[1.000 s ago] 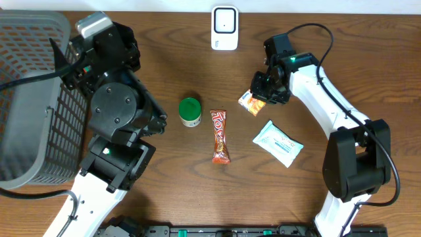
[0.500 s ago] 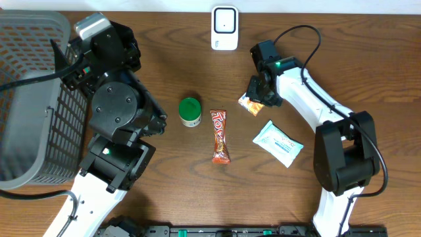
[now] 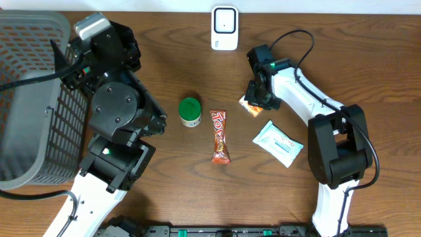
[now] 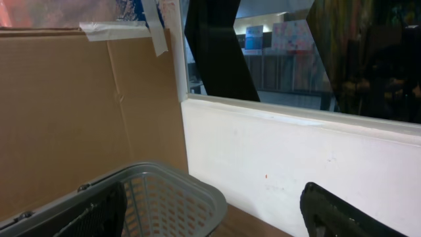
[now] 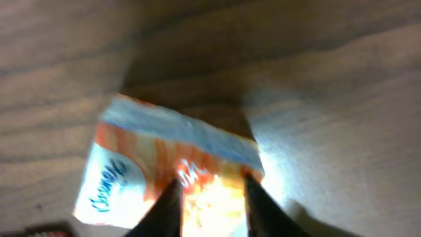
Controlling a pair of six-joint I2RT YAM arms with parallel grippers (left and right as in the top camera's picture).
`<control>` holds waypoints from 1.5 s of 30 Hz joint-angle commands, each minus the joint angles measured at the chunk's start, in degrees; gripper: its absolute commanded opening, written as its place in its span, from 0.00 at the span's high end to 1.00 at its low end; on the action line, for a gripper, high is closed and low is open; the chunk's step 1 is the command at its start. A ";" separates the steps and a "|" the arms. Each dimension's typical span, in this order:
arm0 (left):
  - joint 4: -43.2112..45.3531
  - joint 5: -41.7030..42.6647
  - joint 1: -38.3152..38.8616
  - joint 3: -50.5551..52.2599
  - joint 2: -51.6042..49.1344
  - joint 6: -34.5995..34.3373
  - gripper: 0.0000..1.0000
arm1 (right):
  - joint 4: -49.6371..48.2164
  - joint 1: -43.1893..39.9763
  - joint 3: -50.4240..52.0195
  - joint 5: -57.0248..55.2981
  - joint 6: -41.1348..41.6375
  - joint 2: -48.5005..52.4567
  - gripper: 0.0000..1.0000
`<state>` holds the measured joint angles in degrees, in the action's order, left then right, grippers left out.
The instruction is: Scan the item barcode
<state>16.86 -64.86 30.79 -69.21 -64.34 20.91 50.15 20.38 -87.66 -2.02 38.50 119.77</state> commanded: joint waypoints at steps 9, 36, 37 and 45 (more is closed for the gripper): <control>0.09 -0.33 -0.28 -0.24 0.81 -0.70 0.16 | 21.00 -3.17 -16.31 2.80 4.46 -0.20 0.01; 0.09 -0.33 -0.22 -0.24 0.81 -0.72 0.15 | 1.38 -0.83 -15.23 -1.36 11.58 11.67 0.84; 0.09 -0.33 -0.24 -0.22 0.81 -0.72 0.16 | 1.05 -0.83 -15.23 0.11 10.29 11.87 0.85; 0.07 -0.33 -0.24 -0.24 0.81 -0.72 0.16 | -0.13 -0.81 -15.41 11.19 -6.05 11.80 0.83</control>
<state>16.82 -64.86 30.79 -69.21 -64.29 20.78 49.74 19.29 -102.96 3.22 41.69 131.57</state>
